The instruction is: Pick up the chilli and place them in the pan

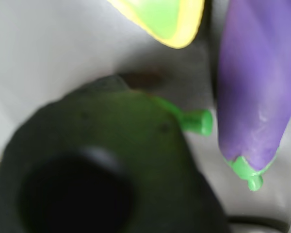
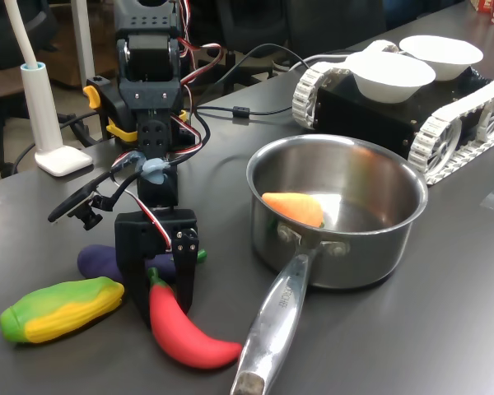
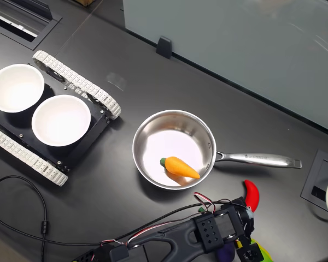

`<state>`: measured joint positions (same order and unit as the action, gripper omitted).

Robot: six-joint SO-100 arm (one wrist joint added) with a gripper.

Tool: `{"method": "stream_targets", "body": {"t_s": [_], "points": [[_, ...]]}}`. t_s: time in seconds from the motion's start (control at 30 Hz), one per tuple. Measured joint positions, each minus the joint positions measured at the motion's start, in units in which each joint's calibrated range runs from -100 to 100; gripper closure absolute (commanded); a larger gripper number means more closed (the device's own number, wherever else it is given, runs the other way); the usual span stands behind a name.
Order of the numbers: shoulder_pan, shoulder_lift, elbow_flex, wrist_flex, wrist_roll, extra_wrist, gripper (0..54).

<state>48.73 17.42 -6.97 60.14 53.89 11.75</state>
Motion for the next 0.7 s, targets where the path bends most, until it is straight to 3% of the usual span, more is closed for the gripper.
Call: {"method": "stream_targets", "body": {"t_s": [0.27, 0.5, 0.7], "points": [[-0.3, -2.8, 2.3, -0.1, -3.5, -0.9, 53.3], [-3.1, -10.6, 3.7, 0.0, -7.8, -3.3, 53.4], [-4.4, -16.0, 3.8, 2.0, -10.3, -3.4, 53.4]]}}
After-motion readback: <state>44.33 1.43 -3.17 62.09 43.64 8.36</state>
